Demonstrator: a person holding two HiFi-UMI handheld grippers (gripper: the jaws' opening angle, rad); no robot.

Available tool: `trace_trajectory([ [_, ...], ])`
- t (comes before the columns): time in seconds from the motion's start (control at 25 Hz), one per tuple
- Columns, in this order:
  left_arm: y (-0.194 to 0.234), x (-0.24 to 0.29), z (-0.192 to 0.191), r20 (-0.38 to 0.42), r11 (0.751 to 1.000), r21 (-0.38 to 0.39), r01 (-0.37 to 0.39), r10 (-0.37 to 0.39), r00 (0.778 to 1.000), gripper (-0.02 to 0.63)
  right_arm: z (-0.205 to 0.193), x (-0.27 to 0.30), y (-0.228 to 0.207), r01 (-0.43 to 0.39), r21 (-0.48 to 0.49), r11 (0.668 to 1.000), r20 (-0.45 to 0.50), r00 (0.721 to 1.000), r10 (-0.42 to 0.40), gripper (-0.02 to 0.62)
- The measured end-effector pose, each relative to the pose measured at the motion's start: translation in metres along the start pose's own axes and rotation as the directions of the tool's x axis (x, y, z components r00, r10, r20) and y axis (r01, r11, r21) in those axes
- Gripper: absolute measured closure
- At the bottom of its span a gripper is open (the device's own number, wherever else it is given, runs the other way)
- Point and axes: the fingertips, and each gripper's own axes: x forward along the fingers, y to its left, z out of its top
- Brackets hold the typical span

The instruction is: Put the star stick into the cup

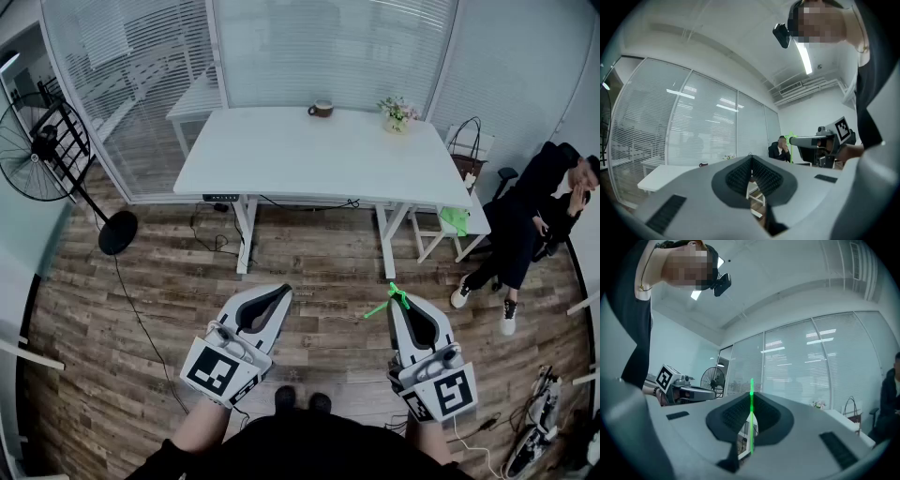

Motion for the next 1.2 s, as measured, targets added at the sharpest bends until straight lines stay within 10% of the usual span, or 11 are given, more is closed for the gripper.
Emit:
trace_trajectory([
  [1.2,0.013,-0.012,0.005,0.014,1.0,-0.008,-0.004,0.004,1.0,0.592,0.019,0.015,0.024,-0.037,0.042,0.998,0.066,0.997,0.034,0.574],
])
